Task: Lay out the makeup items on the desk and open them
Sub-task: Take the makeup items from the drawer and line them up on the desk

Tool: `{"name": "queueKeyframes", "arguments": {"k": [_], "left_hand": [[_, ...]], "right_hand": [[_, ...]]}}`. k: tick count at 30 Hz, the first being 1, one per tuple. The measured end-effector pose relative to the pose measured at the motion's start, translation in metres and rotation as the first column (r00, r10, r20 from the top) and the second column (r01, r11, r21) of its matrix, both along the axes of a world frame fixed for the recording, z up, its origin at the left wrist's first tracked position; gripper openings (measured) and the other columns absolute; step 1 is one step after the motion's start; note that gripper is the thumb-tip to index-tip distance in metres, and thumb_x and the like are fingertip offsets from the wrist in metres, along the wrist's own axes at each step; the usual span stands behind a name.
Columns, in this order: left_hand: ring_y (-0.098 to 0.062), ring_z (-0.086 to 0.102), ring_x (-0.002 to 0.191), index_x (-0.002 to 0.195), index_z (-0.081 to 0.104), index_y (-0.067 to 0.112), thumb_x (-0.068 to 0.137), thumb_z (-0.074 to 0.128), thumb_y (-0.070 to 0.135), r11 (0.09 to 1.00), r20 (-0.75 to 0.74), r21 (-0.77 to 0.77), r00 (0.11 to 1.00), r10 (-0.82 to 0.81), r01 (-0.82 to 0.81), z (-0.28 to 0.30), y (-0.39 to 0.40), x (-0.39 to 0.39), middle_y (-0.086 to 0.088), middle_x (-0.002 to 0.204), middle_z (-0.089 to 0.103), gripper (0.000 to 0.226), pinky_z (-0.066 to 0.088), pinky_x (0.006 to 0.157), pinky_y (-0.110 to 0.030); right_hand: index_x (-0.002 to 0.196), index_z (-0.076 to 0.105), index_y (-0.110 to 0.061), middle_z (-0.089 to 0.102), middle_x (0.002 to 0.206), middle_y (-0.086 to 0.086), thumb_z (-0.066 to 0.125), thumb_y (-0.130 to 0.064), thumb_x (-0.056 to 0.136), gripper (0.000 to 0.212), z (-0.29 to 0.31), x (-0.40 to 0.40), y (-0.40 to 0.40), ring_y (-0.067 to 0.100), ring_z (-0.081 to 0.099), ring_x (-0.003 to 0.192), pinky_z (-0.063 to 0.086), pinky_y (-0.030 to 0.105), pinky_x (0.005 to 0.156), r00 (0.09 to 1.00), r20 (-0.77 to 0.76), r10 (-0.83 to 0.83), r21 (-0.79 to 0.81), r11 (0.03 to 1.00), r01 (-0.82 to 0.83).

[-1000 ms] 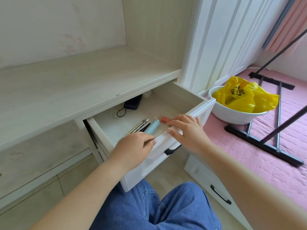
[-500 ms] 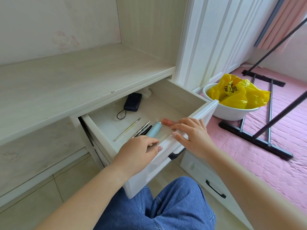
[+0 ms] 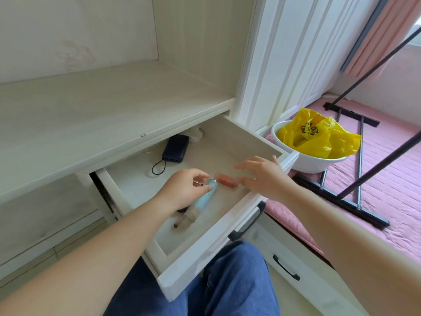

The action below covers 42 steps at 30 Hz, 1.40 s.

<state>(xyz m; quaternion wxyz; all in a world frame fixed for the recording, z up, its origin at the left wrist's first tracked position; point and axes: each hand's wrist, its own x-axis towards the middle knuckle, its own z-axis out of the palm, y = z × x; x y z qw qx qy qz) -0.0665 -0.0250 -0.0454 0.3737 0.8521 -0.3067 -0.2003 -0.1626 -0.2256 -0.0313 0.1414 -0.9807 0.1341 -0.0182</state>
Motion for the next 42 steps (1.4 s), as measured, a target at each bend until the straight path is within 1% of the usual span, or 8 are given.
{"name": "queueKeyframes", "arguments": {"k": [3,5,12,22,28,31,36,42], "left_hand": [[-0.012,0.058,0.109,0.125,0.057,0.019,0.08,0.071,0.032,0.988,0.022,0.152,1.0,-0.004,0.001,-0.018,-0.024,0.026,0.002,0.123,0.062,0.049,0.044,0.095,-0.026],[-0.015,0.057,0.111,0.128,0.053,0.019,0.079,0.071,0.037,0.961,0.066,0.277,0.997,-0.039,0.019,-0.029,-0.035,0.037,0.001,0.126,0.059,0.056,0.046,0.094,-0.03],[-0.021,0.054,0.113,0.132,0.045,0.025,0.076,0.068,0.045,0.88,0.143,0.469,0.977,-0.158,0.074,-0.058,-0.055,0.047,-0.002,0.127,0.049,0.064,0.049,0.089,-0.036],[-0.024,0.05,0.118,0.122,0.048,0.02,0.077,0.07,0.038,0.865,0.104,0.489,0.977,-0.185,0.112,-0.076,-0.061,0.042,-0.005,0.131,0.047,0.054,0.044,0.082,-0.032],[-0.025,0.048,0.12,0.114,0.052,0.017,0.08,0.064,0.029,0.88,0.089,0.46,0.981,-0.174,0.115,-0.076,-0.06,0.044,-0.007,0.124,0.05,0.039,0.042,0.076,-0.03],[-0.027,0.055,0.106,0.112,0.052,0.02,0.078,0.06,0.028,0.914,0.074,0.397,0.99,-0.119,0.08,-0.069,-0.056,0.046,-0.006,0.112,0.053,0.036,0.049,0.082,-0.035],[-0.022,0.058,0.098,0.124,0.048,0.027,0.077,0.064,0.029,0.983,0.121,0.176,0.992,0.04,-0.061,-0.04,-0.042,0.052,0.0,0.114,0.051,0.05,0.05,0.085,-0.037],[-0.011,0.059,0.094,0.128,0.049,0.025,0.077,0.072,0.023,0.974,0.151,-0.139,0.968,0.2,-0.179,0.009,-0.006,0.054,0.008,0.107,0.057,0.056,0.05,0.087,-0.035]], "right_hand": [[0.129,0.053,-0.033,0.055,0.127,-0.003,0.057,-0.043,0.087,0.043,-0.001,0.042,-0.017,0.018,0.05,0.118,0.037,0.036,0.102,0.987,-0.155,0.037,-0.074,0.996,-0.049],[0.13,0.052,-0.03,0.056,0.126,-0.002,0.06,-0.038,0.087,0.045,-0.007,0.064,-0.023,0.02,0.052,0.115,0.045,0.034,0.094,0.961,-0.271,0.048,-0.11,0.991,-0.081],[0.128,0.052,-0.024,0.06,0.12,0.001,0.062,-0.035,0.081,0.05,-0.039,0.118,-0.03,0.024,0.057,0.109,0.051,0.037,0.089,0.82,-0.571,0.041,-0.174,0.97,-0.169],[0.099,0.064,-0.013,0.06,0.089,0.003,0.061,-0.027,0.079,0.025,-0.064,0.132,-0.031,0.025,0.055,0.08,0.045,0.029,0.066,0.716,-0.698,0.034,-0.222,0.94,-0.261],[0.101,0.064,-0.009,0.064,0.095,0.007,0.061,-0.018,0.079,0.025,-0.067,0.131,-0.032,0.026,0.054,0.078,0.043,0.028,0.066,0.727,-0.686,0.033,-0.198,0.953,-0.23],[0.107,0.062,-0.008,0.066,0.101,0.009,0.061,-0.019,0.079,0.03,-0.06,0.129,-0.035,0.028,0.058,0.085,0.042,0.029,0.064,0.778,-0.626,0.053,-0.138,0.974,-0.178],[0.102,0.061,-0.018,0.066,0.1,0.003,0.069,-0.023,0.07,0.032,-0.031,0.121,-0.035,0.023,0.058,0.084,0.049,0.032,0.071,0.913,-0.402,0.066,0.051,0.997,-0.05],[0.104,0.062,-0.025,0.064,0.096,-0.01,0.072,-0.026,0.074,0.032,0.033,0.104,-0.017,0.014,0.058,0.084,0.046,0.023,0.066,0.981,-0.17,0.093,0.278,0.96,-0.042]]}}
